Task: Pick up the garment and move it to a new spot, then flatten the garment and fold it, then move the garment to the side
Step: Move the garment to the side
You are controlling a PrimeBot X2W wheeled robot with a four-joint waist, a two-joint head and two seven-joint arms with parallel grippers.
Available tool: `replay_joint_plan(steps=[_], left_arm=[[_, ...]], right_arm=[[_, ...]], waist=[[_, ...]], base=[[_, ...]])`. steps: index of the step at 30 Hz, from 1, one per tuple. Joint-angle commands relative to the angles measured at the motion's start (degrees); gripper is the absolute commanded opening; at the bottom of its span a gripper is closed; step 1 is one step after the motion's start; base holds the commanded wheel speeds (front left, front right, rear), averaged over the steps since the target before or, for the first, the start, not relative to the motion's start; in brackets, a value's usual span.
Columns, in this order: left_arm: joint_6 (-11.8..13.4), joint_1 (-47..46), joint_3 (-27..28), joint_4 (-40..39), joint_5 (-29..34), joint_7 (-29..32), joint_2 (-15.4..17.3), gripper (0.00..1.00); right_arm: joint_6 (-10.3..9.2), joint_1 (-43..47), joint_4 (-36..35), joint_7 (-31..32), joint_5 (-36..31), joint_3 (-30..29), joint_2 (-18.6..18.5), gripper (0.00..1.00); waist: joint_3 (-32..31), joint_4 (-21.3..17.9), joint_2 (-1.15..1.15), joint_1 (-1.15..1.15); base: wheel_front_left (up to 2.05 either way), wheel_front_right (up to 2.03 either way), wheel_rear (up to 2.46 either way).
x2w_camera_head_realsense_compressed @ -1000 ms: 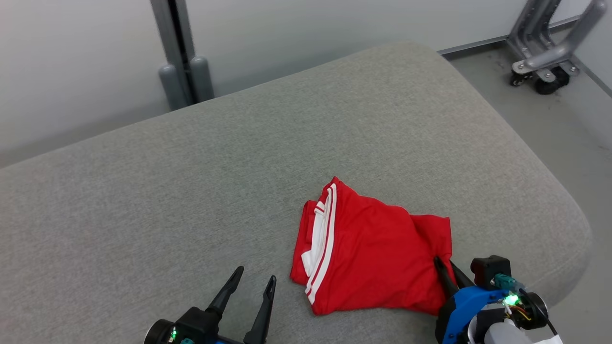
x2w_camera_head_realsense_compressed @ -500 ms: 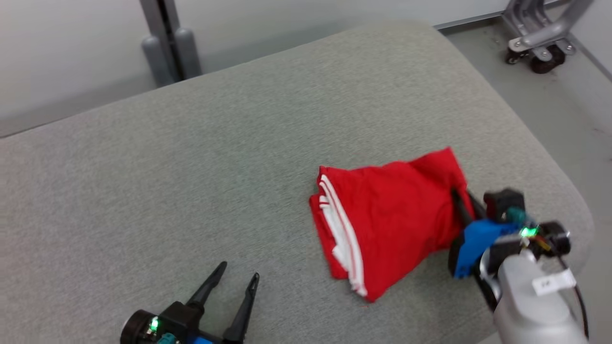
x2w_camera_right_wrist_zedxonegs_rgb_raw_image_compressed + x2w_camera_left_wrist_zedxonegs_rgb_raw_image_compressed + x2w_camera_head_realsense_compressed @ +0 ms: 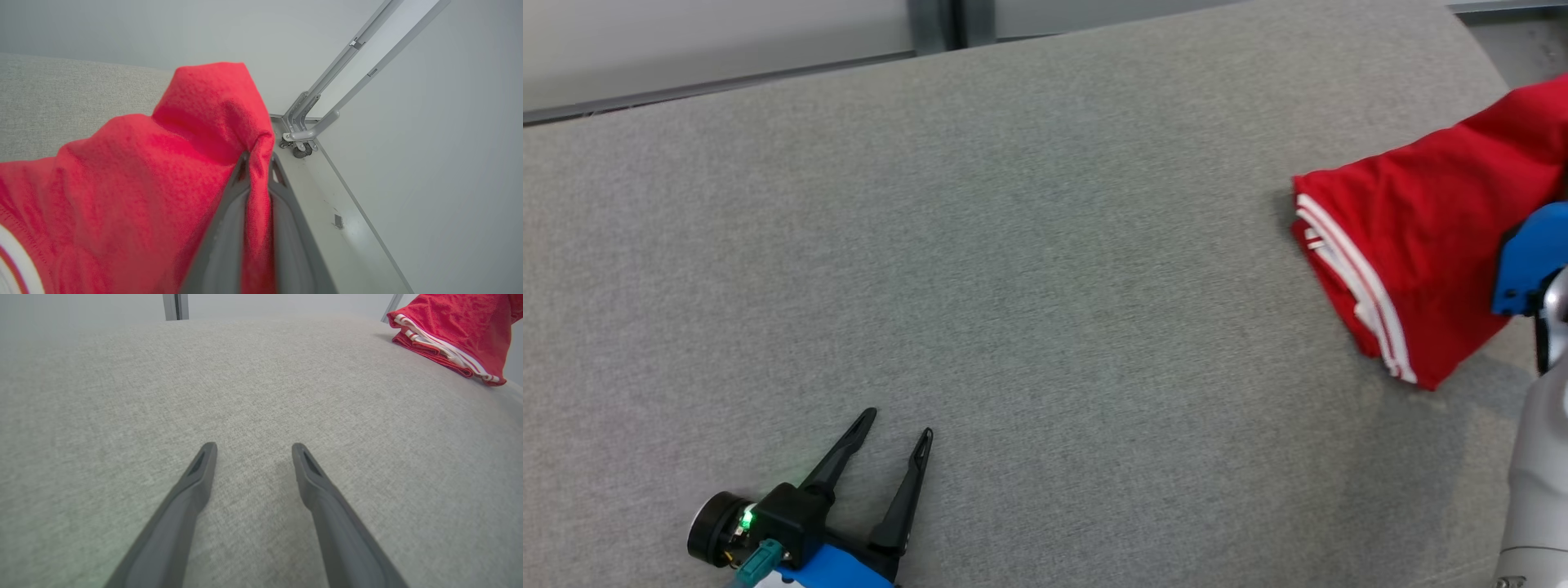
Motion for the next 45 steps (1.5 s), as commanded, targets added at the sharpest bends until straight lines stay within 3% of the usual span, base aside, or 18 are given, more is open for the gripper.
replay_joint_plan(steps=[1, 15, 16, 17, 22, 28, 37, 45], left_arm=[[-0.1, -0.9, 0.1, -0.1, -0.4, -0.1, 0.5, 1.0], [-0.1, -1.1, 0.7, 0.1, -0.2, -0.1, 0.3, 1.0], [-0.1, -1.2, 0.8, 0.2, -0.3, -0.1, 0.4, 1.0], [-0.1, -1.2, 0.9, 0.4, -0.3, -0.1, 0.5, 1.0], [0.0, -1.3, 0.9, 1.2, -0.4, -0.1, 0.7, 1.0], [0.0, -0.9, 2.4, 1.9, -0.5, -0.1, -0.3, 1.0], [0.0, -0.1, 10.7, 4.7, 1.3, -0.1, -4.1, 1.0], [0.0, 1.2, 19.6, 7.4, 3.7, -0.1, -7.7, 1.0]], right_arm=[[-0.1, -1.1, -2.3, 1.1, -0.9, -1.7, -0.2, 0.0], [-0.1, 1.7, -12.0, 5.9, -1.7, -4.1, -0.5, 0.0], [-0.09, 1.9, -12.5, 6.0, -1.7, -3.9, -0.5, 0.42], [-0.1, 1.8, -12.7, 5.6, -1.7, -4.1, -0.4, 1.0], [-0.08, 0.6, -12.4, 3.6, -1.2, -3.7, -0.2, 1.0], [-0.07, -1.2, -9.4, -2.2, 3.3, 2.1, -0.2, 1.0], [-0.06, 3.5, -0.9, -15.3, 21.0, 18.7, -0.2, 1.0], [-0.06, 14.2, 6.0, -18.9, 33.9, 25.9, -0.2, 1.0]], waist=[[1.4, 1.7, 0.0, 0.0], [1.3, 1.6, 0.0, 0.0], [1.3, 1.6, 0.0, 0.0], [1.4, 1.6, 0.0, 0.0], [1.4, 1.7, 0.0, 0.0], [0.0, 2.4, 0.0, 0.0], [-5.1, 5.4, 0.0, 0.0], [-9.9, 9.1, 0.0, 0.0]], base=[[0.0, 0.0, 0.0], [0.0, 0.0, 0.0], [0.0, 0.0, 0.0], [0.0, 0.0, 0.0], [0.0, 0.0, 0.0], [0.0, 0.0, 0.0], [0.0, 0.0, 0.0], [0.0, 0.0, 0.0]])
